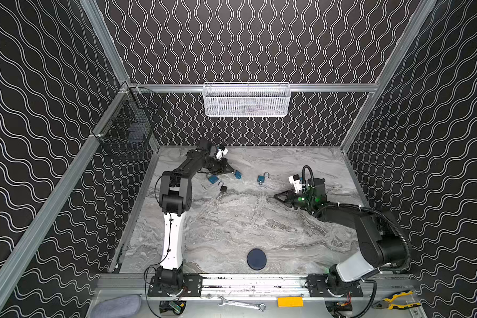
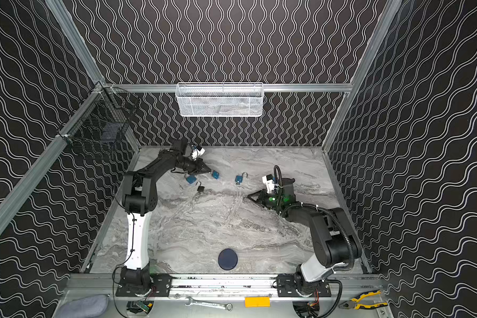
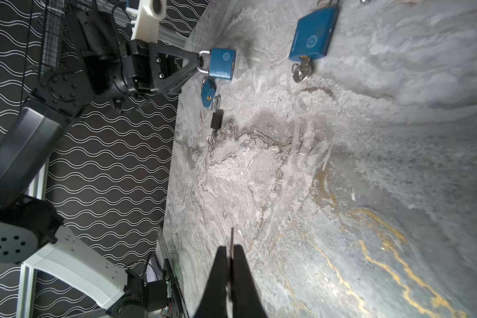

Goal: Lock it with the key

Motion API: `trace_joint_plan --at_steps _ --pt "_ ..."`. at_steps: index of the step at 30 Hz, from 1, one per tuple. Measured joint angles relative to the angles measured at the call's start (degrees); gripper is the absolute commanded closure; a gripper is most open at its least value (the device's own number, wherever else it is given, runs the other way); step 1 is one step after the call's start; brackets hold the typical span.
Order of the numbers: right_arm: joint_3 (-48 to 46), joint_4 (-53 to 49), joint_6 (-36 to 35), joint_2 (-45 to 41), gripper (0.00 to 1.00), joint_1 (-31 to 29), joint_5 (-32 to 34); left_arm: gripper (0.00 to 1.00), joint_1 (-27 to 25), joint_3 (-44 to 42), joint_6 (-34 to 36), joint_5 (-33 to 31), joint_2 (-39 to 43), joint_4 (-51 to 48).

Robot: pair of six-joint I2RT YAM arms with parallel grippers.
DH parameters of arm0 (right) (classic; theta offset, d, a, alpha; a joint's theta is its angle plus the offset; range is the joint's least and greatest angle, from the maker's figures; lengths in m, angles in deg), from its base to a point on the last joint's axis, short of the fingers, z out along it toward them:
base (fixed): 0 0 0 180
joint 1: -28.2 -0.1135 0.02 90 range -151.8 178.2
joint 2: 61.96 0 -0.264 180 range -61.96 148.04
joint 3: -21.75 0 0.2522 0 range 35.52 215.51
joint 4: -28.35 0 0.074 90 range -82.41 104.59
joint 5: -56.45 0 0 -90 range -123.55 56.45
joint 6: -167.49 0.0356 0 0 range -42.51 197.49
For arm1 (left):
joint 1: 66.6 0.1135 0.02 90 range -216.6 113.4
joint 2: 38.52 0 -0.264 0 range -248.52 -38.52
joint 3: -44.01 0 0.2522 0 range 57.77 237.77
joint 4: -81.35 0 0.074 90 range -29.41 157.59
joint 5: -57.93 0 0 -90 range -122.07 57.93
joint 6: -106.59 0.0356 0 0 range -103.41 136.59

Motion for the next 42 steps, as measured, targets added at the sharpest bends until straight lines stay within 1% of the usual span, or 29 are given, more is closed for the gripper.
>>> trace_joint_plan --at_steps 5,8,14,20,25,30,33,35,38,42 --pt "2.1 -1.3 -0.5 1.7 1.0 0.0 0.0 1.0 0.1 4.7 1.9 0.0 -3.5 -4.2" --pt "4.1 -2.5 -0.9 2.7 1.0 0.0 0.0 1.0 0.1 5.9 2.1 0.2 -4.2 -5.8" --pt "8.1 -4.5 -2.3 3.9 1.0 0.0 0.4 1.0 0.1 10.9 2.5 0.5 -7.9 -8.6" --pt "11.5 -7.6 -4.1 5.4 1.0 0.0 0.8 1.0 0.1 15.3 4.1 0.9 -10.1 -12.4" --pt "12.2 -8.3 -4.8 5.5 1.0 0.0 0.8 1.0 0.1 17.8 4.7 -0.4 -11.2 -14.5" --pt "12.1 -8.7 -5.0 5.4 1.0 0.0 0.9 0.97 0.1 18.6 4.6 -0.8 -11.8 -15.0" --pt "12.0 -9.8 -5.2 4.9 1.0 0.0 1.4 0.93 0.1 19.0 4.6 -0.9 -12.5 -15.0" --pt "12.0 -10.9 -5.4 4.5 1.0 -0.4 2.2 0.92 0.1 19.6 3.5 -0.8 -13.2 -14.8" --pt "12.2 -12.1 -5.9 4.3 1.0 -1.1 3.3 0.86 0.1 20.9 3.5 -0.7 -14.4 -14.6" --pt "12.7 -13.8 -5.9 4.8 1.0 -1.4 5.6 0.81 0.1 22.1 2.7 -1.4 -15.8 -14.3"
